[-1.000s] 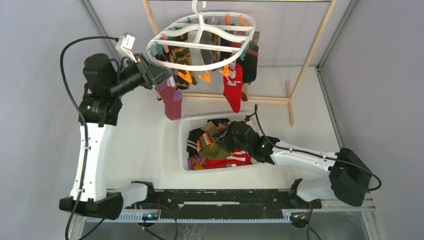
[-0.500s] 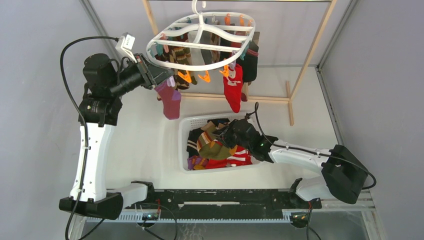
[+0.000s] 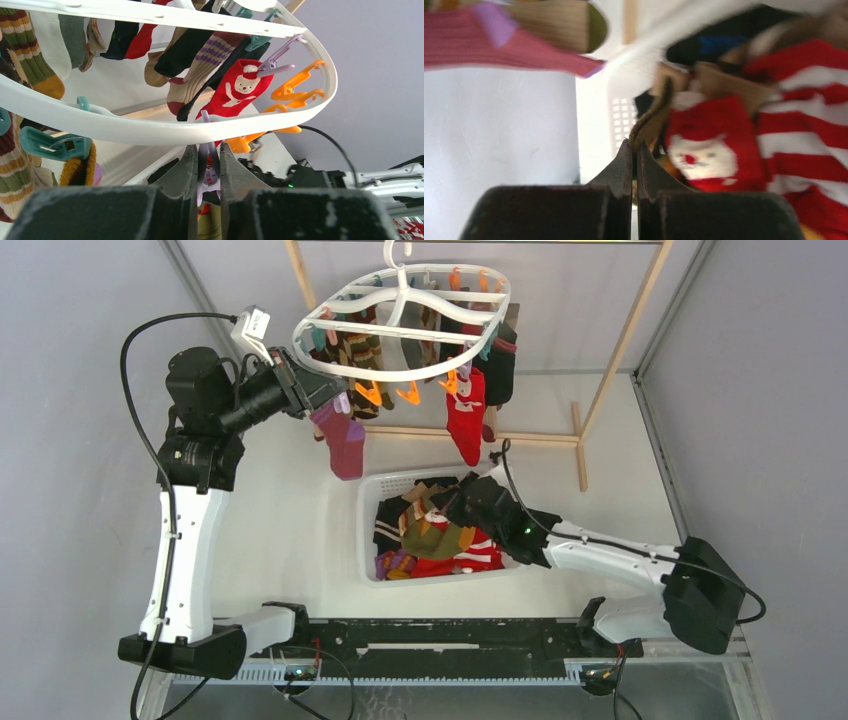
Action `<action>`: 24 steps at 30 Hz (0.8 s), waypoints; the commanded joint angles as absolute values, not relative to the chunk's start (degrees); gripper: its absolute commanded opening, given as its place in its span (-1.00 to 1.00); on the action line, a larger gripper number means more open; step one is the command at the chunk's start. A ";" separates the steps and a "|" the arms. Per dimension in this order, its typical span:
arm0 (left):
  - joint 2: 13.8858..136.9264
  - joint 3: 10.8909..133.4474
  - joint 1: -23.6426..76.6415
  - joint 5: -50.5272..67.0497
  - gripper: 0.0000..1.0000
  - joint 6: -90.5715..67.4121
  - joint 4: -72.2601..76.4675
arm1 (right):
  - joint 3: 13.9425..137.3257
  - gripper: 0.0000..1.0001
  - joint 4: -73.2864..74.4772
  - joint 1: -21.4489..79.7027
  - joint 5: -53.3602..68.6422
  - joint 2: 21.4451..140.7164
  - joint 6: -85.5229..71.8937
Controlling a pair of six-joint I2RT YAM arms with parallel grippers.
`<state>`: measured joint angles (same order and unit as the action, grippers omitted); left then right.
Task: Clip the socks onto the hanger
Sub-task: Pick up the sock from the bin, then clamp the sock onto the hanger.
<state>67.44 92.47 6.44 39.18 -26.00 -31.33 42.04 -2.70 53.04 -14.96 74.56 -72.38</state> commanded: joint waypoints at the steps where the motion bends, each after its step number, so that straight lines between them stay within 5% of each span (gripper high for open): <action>1: 66.26 92.59 6.60 39.49 -0.84 -26.63 -30.70 | 50.75 -1.00 -6.04 60.83 -28.93 68.91 -44.91; 10: 65.92 89.75 7.03 34.63 -0.90 -28.21 -31.34 | 57.80 -1.00 -9.71 67.51 -33.63 70.14 -11.70; 24: 67.32 88.53 9.05 31.42 -0.91 -28.56 -31.02 | 77.99 -1.00 -6.26 68.97 -29.67 84.41 3.59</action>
<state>67.51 89.01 8.40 32.60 -27.62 -31.35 73.34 -6.15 68.47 -31.09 82.94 -1.32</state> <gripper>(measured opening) 0.167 0.017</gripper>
